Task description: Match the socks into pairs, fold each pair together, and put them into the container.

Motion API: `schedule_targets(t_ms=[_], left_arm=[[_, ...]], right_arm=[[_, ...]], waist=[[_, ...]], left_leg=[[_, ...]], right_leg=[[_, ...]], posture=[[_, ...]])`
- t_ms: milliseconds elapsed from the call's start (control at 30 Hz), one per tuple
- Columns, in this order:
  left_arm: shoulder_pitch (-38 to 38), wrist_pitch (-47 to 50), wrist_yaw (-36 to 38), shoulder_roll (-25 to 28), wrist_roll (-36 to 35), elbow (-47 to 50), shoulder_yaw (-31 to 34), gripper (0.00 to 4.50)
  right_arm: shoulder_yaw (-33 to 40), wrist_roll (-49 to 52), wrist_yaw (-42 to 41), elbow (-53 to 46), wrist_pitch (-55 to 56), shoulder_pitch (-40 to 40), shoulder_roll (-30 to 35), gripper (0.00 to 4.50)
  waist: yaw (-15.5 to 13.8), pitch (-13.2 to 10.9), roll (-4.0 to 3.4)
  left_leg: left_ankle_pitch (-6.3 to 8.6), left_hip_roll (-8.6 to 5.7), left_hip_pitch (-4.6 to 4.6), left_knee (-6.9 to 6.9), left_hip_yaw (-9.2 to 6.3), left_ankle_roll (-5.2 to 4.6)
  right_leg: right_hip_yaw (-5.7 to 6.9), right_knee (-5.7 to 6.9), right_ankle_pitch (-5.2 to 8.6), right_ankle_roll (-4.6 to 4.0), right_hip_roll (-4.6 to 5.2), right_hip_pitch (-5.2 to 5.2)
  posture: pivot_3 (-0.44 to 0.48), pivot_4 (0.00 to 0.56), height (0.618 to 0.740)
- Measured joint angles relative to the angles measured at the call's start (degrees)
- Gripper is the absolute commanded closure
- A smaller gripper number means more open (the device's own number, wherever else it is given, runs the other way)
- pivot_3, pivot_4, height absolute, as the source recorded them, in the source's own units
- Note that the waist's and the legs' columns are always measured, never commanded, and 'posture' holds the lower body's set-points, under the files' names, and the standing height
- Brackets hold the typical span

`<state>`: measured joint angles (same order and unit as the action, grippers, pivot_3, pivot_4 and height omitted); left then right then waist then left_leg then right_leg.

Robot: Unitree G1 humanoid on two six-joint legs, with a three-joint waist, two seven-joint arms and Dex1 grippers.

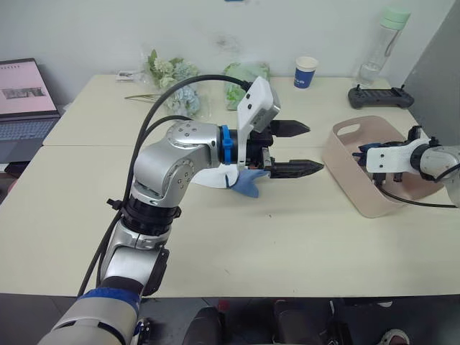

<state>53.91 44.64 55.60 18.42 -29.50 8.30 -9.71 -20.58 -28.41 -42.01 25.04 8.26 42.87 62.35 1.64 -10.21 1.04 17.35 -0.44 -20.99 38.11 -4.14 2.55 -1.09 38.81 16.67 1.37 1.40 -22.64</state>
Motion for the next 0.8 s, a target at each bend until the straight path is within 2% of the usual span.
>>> schedule_targets(t_ms=[133, 333, 500, 667, 733, 800], left_arm=[[-0.1, 0.0, 0.0, -0.2, 0.0, 0.2, -0.1, 0.00], [-0.3, -0.2, 0.1, 0.0, 0.1, 0.1, -0.1, 0.00], [-1.0, -0.5, 0.6, 2.5, 0.4, -0.1, -0.1, 0.00], [-6.9, -1.0, 1.3, 10.1, 0.8, 0.6, 1.3, 0.00], [-9.6, -1.8, 1.3, 13.8, 1.2, 1.4, 3.1, 0.00], [-13.7, -4.1, 2.2, 19.7, 1.9, 2.9, 5.9, 0.00]], right_arm=[[2.8, 4.3, -8.5, -3.4, -2.5, -0.5, 1.0, 1.41], [8.9, 11.3, -20.2, -12.3, -8.2, -1.4, 6.5, 1.41], [13.7, 15.6, -25.7, -17.6, -13.7, -4.0, 10.2, 1.41], [21.2, 21.1, -26.5, -22.6, -20.3, -4.5, 11.6, 1.41], [24.3, 24.5, -24.6, -25.1, -23.5, -2.5, 7.8, 1.41], [27.1, 30.2, -23.6, -30.6, -28.0, -3.2, 3.1, 1.41]], waist=[[0.0, 0.0, -0.01], [0.0, 0.0, -0.03], [0.0, 0.0, -0.04], [0.4, 0.0, -0.13], [0.5, -0.1, -0.11], [0.6, -0.1, -0.07]], left_leg=[[0.00, 0.01, 0.01, 0.02, -0.01, 0.00], [0.01, 0.02, 0.03, 0.02, -0.05, -0.01], [0.01, 0.02, 0.06, 0.03, -0.04, -0.01], [0.01, 0.13, 0.15, 0.00, -0.02, -0.01], [0.00, 0.20, 0.16, 0.00, -0.03, -0.01], [-0.01, 0.25, 0.15, -0.02, -0.16, 0.01]], right_leg=[[0.01, 0.04, 0.00, 0.00, 0.00, 0.00], [0.01, 0.06, 0.00, 0.00, 0.00, 0.01], [0.01, 0.09, 0.00, 0.00, 0.01, 0.02], [0.00, 0.16, -0.01, -0.02, -0.01, 0.01], [-0.01, 0.17, -0.07, -0.11, -0.06, 0.01], [0.01, 0.17, -0.07, -0.12, -0.10, 0.03]], posture=[[0.000, 0.150, 0.740], [0.000, 0.150, 0.740], [0.000, 0.150, 0.740], [0.000, 0.150, 0.740], [0.000, 0.150, 0.740], [0.000, 0.150, 0.740]])
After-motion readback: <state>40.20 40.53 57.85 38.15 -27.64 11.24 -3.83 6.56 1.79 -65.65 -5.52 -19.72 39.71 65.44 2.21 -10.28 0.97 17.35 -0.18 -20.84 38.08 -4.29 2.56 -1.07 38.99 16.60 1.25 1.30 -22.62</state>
